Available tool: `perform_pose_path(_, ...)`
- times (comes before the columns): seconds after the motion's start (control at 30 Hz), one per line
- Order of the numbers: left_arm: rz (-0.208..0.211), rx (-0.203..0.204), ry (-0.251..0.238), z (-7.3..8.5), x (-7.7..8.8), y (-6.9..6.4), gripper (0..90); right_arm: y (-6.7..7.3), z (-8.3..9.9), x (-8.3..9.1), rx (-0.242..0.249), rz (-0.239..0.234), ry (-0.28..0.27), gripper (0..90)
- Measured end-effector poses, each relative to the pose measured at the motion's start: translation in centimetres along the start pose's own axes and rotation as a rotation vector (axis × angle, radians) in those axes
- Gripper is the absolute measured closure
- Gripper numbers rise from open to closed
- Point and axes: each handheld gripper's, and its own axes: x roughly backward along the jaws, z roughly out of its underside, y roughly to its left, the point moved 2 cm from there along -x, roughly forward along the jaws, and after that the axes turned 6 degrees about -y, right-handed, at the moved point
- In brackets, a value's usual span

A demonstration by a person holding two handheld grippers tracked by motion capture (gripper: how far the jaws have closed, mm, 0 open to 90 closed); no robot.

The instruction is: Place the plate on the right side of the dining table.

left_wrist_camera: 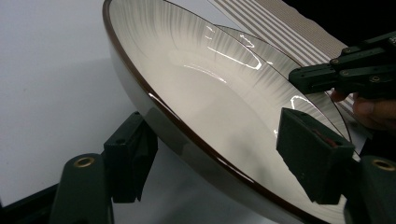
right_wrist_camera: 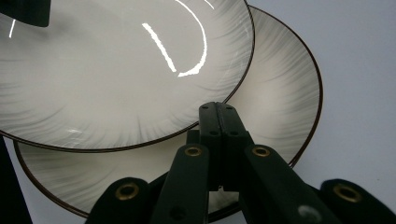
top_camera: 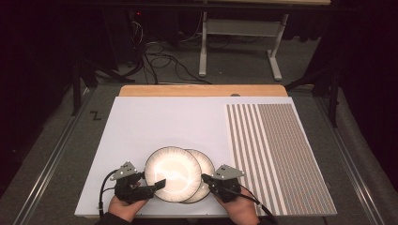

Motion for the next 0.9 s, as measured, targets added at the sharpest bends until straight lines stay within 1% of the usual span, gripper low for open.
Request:
perform_pose_path(0.17,0.003,0.007,0.004,0.03,0.06,-0.10,29.7,0.13,-0.01,-0.11,0.004,0.000,0.001,90.0)
perform_pose_path(0.3,-0.006,0.013,0.010,-0.01,0.09,-0.18,30.6,0.14,-0.02,-0.11,0.003,0.000,0.002,90.0)
perform_pose_path(0.37,-0.015,0.015,0.004,-0.12,0.25,-0.25,34.2,0.15,0.00,-0.11,0.001,0.000,0.006,90.0)
perform_pose_path(0.4,-0.017,0.012,0.000,-0.18,0.36,-0.30,37.7,0.14,0.00,-0.11,0.006,0.000,0.004,90.0)
perform_pose_path(0.73,-0.045,0.031,0.016,-0.37,0.39,-0.33,44.7,0.07,-0.06,0.00,0.001,0.001,-0.001,90.0)
perform_pose_path(0.9,-0.066,0.021,0.007,-0.57,0.41,-0.62,48.9,0.00,-0.03,0.00,0.003,0.004,-0.001,90.0)
